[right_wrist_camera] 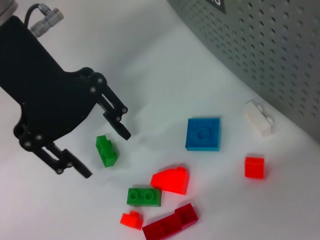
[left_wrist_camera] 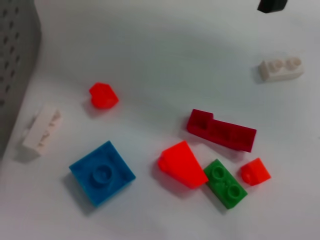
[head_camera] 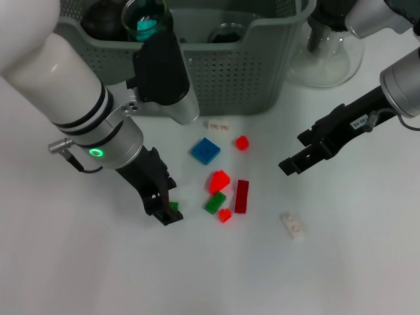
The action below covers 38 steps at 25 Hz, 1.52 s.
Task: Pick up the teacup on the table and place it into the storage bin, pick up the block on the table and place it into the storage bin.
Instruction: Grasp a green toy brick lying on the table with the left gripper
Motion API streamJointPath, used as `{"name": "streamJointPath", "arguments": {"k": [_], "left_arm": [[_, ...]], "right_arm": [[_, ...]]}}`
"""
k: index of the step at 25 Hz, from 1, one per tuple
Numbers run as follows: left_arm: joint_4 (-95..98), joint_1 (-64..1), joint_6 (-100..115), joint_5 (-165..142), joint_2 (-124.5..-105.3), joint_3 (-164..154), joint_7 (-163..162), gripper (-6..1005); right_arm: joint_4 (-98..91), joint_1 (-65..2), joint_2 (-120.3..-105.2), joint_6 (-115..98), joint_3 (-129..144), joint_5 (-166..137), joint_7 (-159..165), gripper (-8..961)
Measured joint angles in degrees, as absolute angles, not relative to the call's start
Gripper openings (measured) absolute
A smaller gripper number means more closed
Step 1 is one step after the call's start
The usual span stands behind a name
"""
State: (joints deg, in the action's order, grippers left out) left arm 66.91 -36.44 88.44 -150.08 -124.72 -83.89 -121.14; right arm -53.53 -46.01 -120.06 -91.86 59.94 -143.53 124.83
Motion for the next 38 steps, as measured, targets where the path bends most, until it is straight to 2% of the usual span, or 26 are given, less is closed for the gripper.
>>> {"name": "streamJointPath", "arguments": {"k": [10, 32, 37, 38], "left_arm": [[64.97, -36.3, 88.42, -150.53, -124.69, -84.57, -118.62, 583], [64.77, -36.13, 87.03, -150.89, -124.72, -84.82, -118.11, 566], [64.78, -36.12, 86.68, -151.48, -124.72, -84.82, -118.16, 347], [64.85, -36.12, 86.58, -151.58, -124.72, -84.81, -118.19, 329]], "right_arm": [[-53.53, -46.0, -119.98, -91.33, 59.92, -143.52, 124.89, 896], [-53.53, -45.96, -119.88, -91.14, 59.85, -143.52, 124.89, 897], [-53.59, -45.99, -119.88, -91.14, 59.79, -143.52, 124.89, 897], [-53.59, -46.01, -119.87, -91.14, 59.76, -143.52, 124.89, 897]]}}
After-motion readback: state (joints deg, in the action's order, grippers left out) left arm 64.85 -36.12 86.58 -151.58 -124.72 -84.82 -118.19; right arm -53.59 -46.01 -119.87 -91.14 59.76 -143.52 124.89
